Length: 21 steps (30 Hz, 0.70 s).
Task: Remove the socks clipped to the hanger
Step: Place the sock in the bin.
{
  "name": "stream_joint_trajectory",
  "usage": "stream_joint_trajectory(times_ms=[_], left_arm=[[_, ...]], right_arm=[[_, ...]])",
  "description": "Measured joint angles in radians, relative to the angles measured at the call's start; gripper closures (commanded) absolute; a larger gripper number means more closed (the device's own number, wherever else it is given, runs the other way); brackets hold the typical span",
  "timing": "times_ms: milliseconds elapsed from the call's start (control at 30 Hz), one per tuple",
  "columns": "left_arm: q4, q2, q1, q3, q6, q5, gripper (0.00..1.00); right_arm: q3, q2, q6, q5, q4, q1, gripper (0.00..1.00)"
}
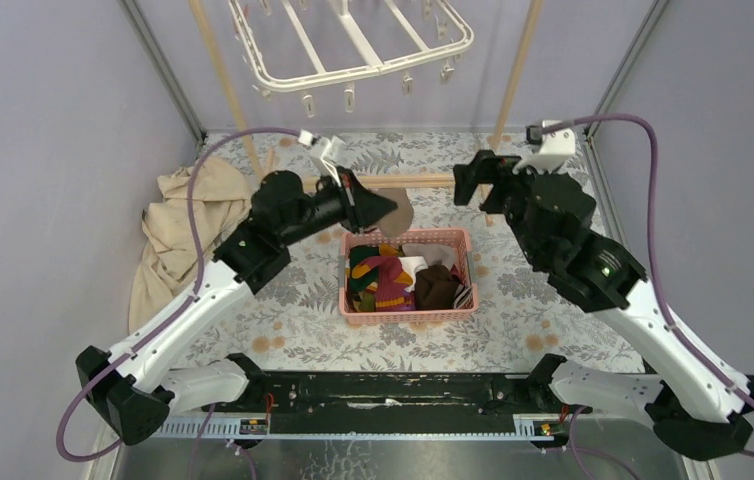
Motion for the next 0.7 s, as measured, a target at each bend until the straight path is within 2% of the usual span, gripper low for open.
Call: stream_joint_trajectory(times_ms=[367,467,633,700], left_arm=[[0.071,0.076,-0.196,-0.205,-0.073,-0.080,0.95],[0.108,0.128,-0.238,-0.245,-0.090,-0.118,0.87],[0.156,0.227,-0.267,-0.279,-0.107,-0.161,0.59],[0.181,0.270,-0.267,-0.291,-0.108,-0.169,0.52]], right_arm=[[-0.224,-0.232,0.086,-0.003,-0.152,0.000,0.00],[-0.283,-0.285,0.116,-0.014,-0.179,0.000,0.00],[-0.357,-0.355,0.161,-0.048,-0.229,0.000,0.00],[-0.373,-0.375,0.173,-0.058,-0.248,0.000,0.00]])
